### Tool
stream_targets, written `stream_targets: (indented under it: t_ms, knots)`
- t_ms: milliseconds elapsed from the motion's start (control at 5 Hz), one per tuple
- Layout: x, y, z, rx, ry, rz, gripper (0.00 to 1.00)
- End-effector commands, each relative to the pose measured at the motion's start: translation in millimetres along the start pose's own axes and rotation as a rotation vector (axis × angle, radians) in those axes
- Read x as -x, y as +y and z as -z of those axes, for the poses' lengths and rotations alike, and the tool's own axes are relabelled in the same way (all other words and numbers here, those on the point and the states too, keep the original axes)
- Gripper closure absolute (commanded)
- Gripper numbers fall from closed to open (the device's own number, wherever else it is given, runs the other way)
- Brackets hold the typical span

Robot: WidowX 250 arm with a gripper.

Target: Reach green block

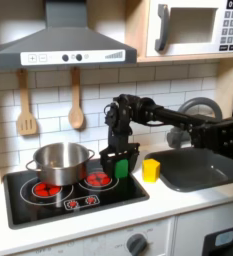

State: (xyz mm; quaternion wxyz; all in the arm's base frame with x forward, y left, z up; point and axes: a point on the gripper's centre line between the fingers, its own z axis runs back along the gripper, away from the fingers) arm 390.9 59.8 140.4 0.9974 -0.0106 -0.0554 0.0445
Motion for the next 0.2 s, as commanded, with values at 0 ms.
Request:
stream_targets:
  t_ms: [0]
  knots:
    - [0.0,0.0,0.0,0.000,0.000,0.003,0.00]
